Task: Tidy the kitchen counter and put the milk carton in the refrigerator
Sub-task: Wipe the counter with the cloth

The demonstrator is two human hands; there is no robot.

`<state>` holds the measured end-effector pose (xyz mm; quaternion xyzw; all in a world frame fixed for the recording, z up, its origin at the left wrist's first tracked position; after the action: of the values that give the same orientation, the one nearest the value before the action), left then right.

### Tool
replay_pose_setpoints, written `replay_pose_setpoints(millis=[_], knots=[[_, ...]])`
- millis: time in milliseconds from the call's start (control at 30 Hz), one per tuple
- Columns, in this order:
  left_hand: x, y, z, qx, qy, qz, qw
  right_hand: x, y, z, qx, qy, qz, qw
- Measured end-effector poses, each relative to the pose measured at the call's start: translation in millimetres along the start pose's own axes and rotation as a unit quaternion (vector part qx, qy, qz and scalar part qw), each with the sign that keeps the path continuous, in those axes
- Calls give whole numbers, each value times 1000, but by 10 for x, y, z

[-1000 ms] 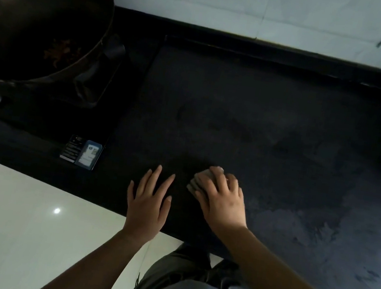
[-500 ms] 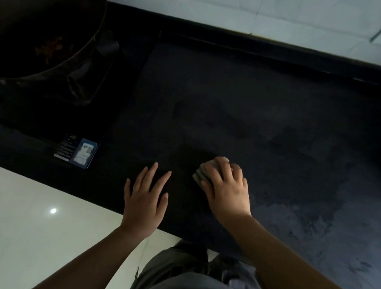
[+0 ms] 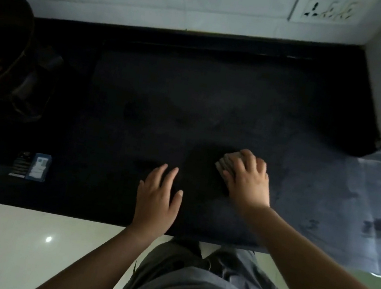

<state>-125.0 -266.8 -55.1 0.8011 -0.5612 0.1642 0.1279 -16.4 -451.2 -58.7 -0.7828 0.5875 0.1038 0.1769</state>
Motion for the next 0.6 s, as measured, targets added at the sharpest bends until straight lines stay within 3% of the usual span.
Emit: replay_pose_setpoints(millis=[133,333,467,600], knots=[[511,201,199,-38,11,55,998,298,397,-208,-10,-5,-40,999],[966,491,513,-92,-39,90,991,1017,143,-379,14,-3,5,1000],[1063,594,648,-78,-98,92,988,1071,-151,-346,4,16,33,999],[1074,636,699,-56,-114,87,988,1080,133,-378,-5,9,-24,1000]])
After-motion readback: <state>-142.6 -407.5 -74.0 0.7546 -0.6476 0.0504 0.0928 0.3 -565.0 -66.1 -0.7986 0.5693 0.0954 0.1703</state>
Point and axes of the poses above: each hand's wrist, its own y-axis away from the middle knuckle, its own z-axis out of the palm, x = y × z, the point moved 3 cm from there along -y, towards the middle knuckle, and after that the axes turned 13 degrees about x, right-handed, at the moved point
